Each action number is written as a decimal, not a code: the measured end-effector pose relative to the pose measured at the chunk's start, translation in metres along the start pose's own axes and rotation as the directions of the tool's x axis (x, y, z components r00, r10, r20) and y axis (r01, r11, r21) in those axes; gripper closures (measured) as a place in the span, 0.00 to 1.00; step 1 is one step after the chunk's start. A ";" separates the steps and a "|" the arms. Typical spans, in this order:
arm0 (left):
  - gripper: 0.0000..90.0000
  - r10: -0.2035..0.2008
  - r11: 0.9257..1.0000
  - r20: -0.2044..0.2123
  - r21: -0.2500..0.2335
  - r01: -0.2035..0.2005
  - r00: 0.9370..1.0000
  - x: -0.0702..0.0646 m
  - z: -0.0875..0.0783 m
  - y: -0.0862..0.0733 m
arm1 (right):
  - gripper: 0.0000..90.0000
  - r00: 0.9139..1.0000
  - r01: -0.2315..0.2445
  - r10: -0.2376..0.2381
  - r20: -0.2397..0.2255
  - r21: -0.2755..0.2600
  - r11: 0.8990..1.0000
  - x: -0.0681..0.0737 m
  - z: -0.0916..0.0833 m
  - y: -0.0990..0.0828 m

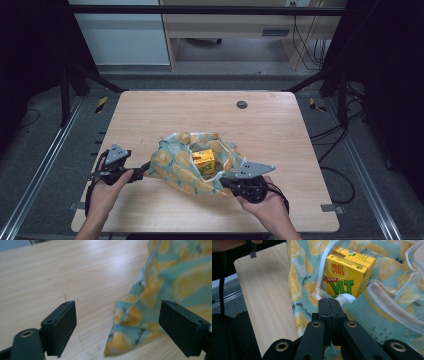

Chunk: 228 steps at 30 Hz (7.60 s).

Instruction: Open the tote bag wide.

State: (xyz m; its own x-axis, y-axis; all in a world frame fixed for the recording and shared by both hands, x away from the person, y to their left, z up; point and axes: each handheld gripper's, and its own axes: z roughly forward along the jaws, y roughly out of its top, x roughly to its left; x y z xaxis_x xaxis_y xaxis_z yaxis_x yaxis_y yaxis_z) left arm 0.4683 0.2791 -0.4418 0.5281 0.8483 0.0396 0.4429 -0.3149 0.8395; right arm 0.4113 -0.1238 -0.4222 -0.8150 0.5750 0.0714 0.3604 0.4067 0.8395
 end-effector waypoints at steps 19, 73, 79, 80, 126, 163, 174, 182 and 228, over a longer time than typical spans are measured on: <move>0.16 0.152 0.988 0.165 -0.030 -0.149 0.975 -0.046 -0.003 0.109 | 0.99 0.998 -0.068 0.068 -0.008 -0.051 0.996 -0.001 0.009 -0.024; 0.99 0.187 0.981 0.430 -0.137 -0.141 0.883 -0.094 -0.042 0.078 | 0.95 0.997 -0.065 0.065 0.037 -0.006 0.998 -0.004 0.013 -0.036; 0.99 0.191 0.981 0.498 -0.078 -0.175 0.846 -0.100 -0.042 0.034 | 0.94 0.996 -0.071 0.070 0.047 0.023 0.997 -0.004 0.017 -0.038; 0.99 0.186 0.981 0.505 -0.055 -0.183 0.843 -0.100 -0.039 0.020 | 0.93 0.996 -0.073 0.071 0.049 0.028 0.997 -0.004 0.018 -0.038; 0.99 0.179 0.970 0.265 0.116 -0.216 0.948 -0.054 -0.012 -0.043 | 0.63 0.976 -0.065 0.064 0.207 -0.001 0.998 -0.050 0.019 0.040; 0.99 0.212 0.953 0.280 0.151 -0.261 0.936 -0.057 -0.011 -0.047 | 1.00 0.978 -0.088 0.049 0.201 0.188 0.978 -0.047 0.050 -0.012; 0.99 0.240 0.942 0.246 0.176 -0.287 0.939 -0.059 -0.006 -0.047 | 1.00 0.965 -0.166 0.132 0.226 0.141 0.976 -0.083 0.046 -0.021; 0.99 0.241 0.941 0.252 0.176 -0.290 0.937 -0.060 -0.005 -0.047 | 1.00 0.958 -0.165 0.126 0.259 0.136 0.977 -0.098 0.052 -0.021; 0.56 0.193 0.981 0.188 -0.074 -0.182 0.963 -0.066 -0.039 0.007 | 0.43 0.961 -0.065 0.067 0.270 -0.017 0.998 -0.081 -0.002 0.036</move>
State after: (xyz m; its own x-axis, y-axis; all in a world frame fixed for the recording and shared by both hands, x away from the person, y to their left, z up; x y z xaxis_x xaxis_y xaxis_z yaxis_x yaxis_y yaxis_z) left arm 0.4080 0.2382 -0.4175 0.7303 0.6760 0.0982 0.2846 -0.4317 0.8559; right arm 0.4894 -0.1568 -0.3965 -0.6364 0.7711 -0.0204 0.4050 0.3565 0.8419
